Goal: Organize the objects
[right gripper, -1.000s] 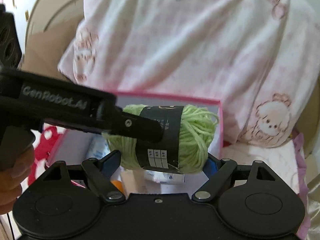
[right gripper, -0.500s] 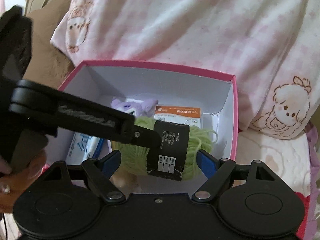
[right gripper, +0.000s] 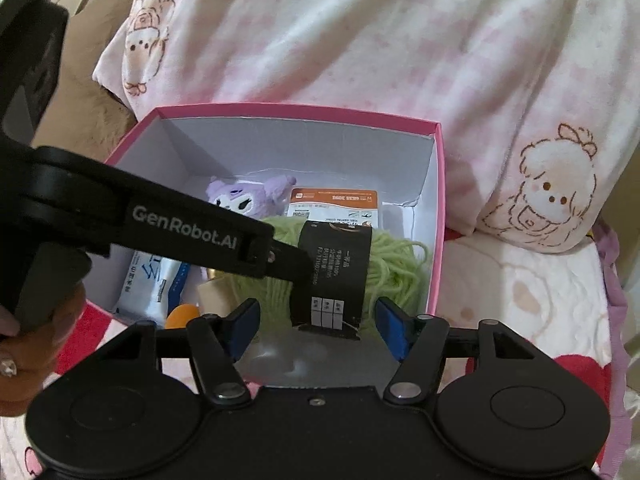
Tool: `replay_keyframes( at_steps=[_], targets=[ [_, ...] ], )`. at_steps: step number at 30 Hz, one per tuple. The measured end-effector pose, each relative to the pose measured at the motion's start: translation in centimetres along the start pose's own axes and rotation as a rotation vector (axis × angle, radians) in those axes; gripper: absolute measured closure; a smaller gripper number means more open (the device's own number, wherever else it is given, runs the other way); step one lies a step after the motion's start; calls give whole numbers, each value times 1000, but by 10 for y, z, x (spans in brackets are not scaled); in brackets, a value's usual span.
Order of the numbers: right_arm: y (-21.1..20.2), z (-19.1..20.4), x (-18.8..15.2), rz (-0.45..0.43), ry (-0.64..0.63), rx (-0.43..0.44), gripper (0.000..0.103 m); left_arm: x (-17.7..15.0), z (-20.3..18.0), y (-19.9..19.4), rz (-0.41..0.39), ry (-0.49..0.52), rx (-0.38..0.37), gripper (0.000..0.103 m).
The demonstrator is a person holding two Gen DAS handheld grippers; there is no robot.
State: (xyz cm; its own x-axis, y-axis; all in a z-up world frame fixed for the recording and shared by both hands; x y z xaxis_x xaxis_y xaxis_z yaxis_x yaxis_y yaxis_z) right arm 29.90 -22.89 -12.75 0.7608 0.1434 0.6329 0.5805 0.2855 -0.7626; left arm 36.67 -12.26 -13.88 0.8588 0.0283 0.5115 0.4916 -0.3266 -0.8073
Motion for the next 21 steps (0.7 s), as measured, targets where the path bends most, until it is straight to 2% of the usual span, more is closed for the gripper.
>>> replay_keyframes(
  at_steps=[4,6,13,21],
  targets=[
    [-9,1,-3,-10,21,12,34,-5,-1,-22,-4,39,36,41],
    [-11,1,-2,-19,36,17,34,-8,2,-29,5,29,51,36],
    [-23,8,0,-43,54,21,34,-13,12,-58,7,-35,60,31],
    [-74,25,2,-76,38,26,34,-21,8,-114,-9,0,97,30]
  ],
)
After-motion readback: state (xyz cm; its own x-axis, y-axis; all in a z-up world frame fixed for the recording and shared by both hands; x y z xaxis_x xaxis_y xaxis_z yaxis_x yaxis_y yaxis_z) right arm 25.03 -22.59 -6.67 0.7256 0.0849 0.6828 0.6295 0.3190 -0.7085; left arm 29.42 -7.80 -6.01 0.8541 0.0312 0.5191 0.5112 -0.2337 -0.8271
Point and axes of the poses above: each gripper's, at about its wrist camera, not at the fingertips, and y roughly the way its jaws point, z to its left, x to its top, the point moved 8 cm from there along y, roughly the way its jaws point, and after that the axes turned 8 degrees about x, right-handed, at the moved point
